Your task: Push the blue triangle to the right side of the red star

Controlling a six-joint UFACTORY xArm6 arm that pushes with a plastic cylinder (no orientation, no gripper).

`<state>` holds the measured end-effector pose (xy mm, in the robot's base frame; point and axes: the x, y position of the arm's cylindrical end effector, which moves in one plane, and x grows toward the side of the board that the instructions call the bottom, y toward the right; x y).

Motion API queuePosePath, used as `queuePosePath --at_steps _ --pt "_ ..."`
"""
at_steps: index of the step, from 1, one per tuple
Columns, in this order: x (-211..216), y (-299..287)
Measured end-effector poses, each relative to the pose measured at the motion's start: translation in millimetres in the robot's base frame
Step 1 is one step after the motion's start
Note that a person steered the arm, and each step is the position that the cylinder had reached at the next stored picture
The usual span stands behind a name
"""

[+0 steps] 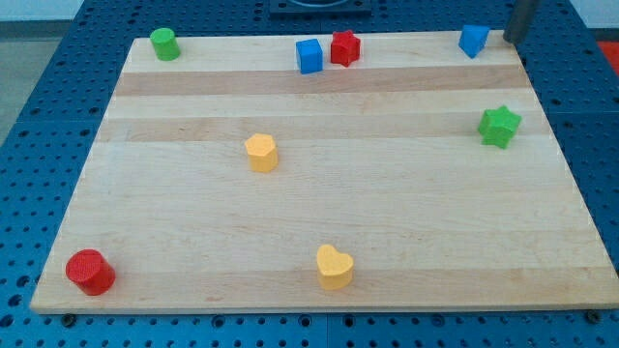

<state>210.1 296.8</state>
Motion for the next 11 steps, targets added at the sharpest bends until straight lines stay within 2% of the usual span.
queuePosePath --at_steps 7,11 --pt "12.3 -70.4" --pt "12.0 -148.4"
